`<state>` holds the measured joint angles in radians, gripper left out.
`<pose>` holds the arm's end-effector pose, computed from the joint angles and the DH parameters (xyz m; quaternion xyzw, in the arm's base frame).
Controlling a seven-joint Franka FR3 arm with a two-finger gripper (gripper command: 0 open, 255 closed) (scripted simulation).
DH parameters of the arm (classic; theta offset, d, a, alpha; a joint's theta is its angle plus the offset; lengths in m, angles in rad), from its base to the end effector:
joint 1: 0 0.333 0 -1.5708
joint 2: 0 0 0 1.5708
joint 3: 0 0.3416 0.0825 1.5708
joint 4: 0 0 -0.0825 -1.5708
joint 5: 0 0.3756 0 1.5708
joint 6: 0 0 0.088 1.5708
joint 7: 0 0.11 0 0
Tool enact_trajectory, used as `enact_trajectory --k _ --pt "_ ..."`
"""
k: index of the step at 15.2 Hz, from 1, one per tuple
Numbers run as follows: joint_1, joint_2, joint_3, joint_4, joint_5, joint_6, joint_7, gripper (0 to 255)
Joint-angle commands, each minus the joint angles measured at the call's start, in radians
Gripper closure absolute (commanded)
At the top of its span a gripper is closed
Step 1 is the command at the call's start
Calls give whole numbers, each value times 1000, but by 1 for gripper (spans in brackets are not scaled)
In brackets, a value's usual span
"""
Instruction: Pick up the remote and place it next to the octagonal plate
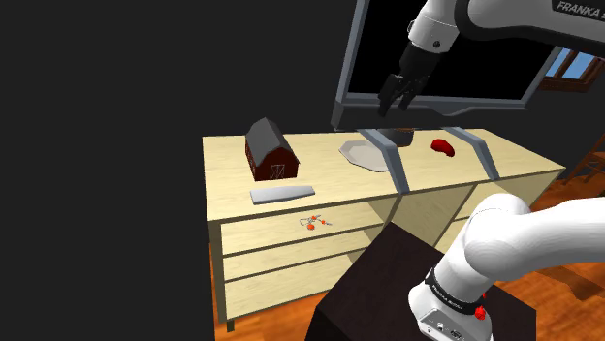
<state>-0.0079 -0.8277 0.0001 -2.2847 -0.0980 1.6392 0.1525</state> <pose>0.2744 -0.0123 0.6577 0.9914 -0.0808 0.0942 0.0423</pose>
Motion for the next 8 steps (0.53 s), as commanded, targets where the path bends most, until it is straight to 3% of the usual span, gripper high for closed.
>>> enact_trajectory --k 1,8 --pt "0 0 0 0 0 0 0 0" --pt "98 189 -71 -33 -5 191 -240 0"
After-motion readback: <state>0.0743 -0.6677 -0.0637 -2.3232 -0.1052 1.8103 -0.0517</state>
